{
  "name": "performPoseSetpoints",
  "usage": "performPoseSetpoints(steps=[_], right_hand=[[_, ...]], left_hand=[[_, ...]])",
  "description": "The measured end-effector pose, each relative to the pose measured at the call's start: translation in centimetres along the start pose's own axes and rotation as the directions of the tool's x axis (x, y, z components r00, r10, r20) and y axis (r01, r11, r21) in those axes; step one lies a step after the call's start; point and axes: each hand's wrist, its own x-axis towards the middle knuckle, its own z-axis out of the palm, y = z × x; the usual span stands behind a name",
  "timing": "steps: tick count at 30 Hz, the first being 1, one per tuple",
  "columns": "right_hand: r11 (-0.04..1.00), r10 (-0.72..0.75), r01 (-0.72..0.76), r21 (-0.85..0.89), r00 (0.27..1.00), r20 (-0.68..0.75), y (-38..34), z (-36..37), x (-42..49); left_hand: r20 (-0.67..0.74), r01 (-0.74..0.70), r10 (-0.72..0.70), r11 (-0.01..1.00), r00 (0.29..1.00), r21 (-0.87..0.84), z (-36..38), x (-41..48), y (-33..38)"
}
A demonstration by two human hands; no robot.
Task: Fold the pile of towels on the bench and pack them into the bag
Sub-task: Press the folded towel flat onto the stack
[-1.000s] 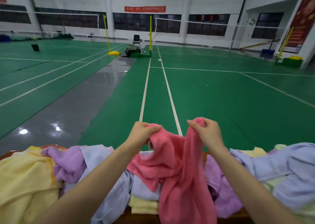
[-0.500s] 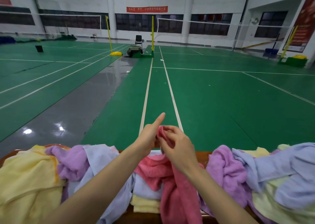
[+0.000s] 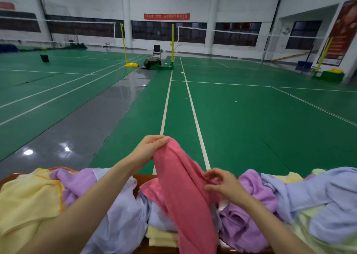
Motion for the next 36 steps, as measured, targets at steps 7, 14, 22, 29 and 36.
performPoseSetpoints(steps=[7,14,22,29,36], right_hand=[[0.987,0.028,-0.018,0.160,0.997,-0.065,2.1,2.1,0.3],[0.993,0.087,-0.087,-0.075,0.996,-0.001,2.9,2.5,2.3],[0.947,0.139,-0.146,-0.287,0.989,-0.045,2.2,0.1,3.9],[0.906,0.295,-0.365,0.214,0.908,0.297,2.1,-4.0,3.7],[0.876,0.158,-0.198,0.439,0.979,0.126,-2.1,-7.5,3.3]], left_hand=[[0.067,-0.026,0.032,0.996,0.997,-0.087,-2.2,-0.1,0.6],[0.151,0.035,-0.028,0.998,0.988,-0.045,-5.6,-0.6,-0.2],[0.157,0.065,-0.066,0.998,0.985,0.012,-8.8,-0.8,-1.2],[0.123,0.046,-0.041,0.998,0.992,-0.042,-10.5,-1.2,0.2],[0.047,-0.040,0.043,0.997,0.998,-0.065,-11.5,-1.4,3.5]])
